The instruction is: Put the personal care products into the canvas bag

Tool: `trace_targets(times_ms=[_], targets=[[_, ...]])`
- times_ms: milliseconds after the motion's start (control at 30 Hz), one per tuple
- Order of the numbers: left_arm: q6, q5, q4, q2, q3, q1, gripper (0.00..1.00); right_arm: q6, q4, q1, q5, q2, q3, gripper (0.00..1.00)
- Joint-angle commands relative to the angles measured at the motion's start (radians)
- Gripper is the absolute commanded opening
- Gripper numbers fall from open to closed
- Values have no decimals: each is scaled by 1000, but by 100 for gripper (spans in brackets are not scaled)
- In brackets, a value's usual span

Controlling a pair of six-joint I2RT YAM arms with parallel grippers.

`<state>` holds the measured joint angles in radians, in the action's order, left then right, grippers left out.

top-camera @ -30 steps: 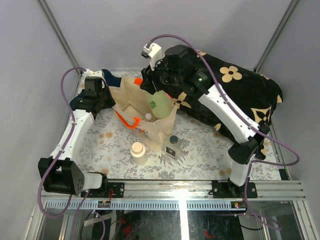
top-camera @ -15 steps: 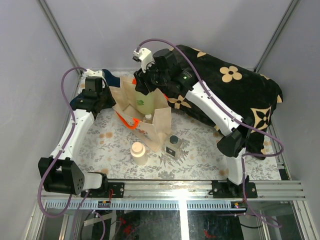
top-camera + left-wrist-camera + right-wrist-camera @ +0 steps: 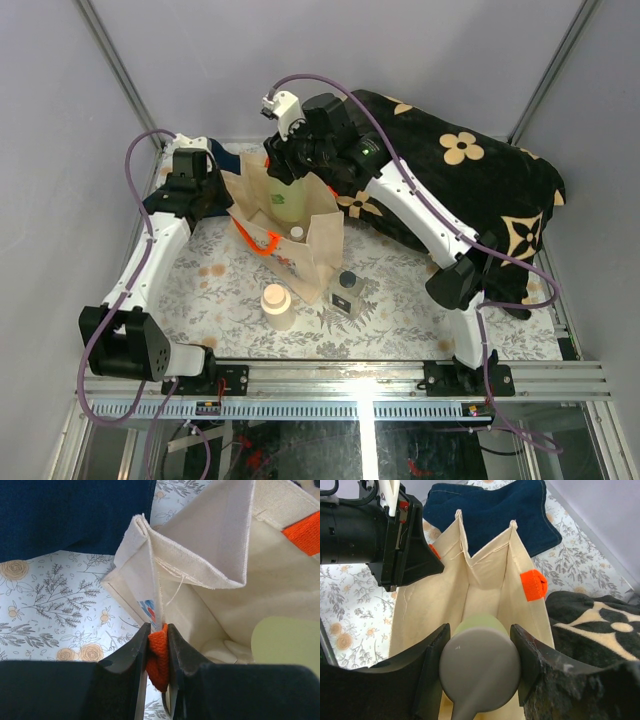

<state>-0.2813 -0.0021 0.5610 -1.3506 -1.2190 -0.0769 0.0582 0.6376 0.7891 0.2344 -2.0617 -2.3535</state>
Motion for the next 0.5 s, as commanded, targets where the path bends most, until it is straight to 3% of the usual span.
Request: trace_targets(times_ms=[0,167,467], targets=[[5,7,-45,-17,-37,2,12,36,-204,-1,-46,115,-34,0],[8,12,-48,-29,-45,3,12,57,-372,-1,-60,179,110,0],[8,12,-50,-37,-49,3,12,98,-376,-1,-84,125,-12,0]])
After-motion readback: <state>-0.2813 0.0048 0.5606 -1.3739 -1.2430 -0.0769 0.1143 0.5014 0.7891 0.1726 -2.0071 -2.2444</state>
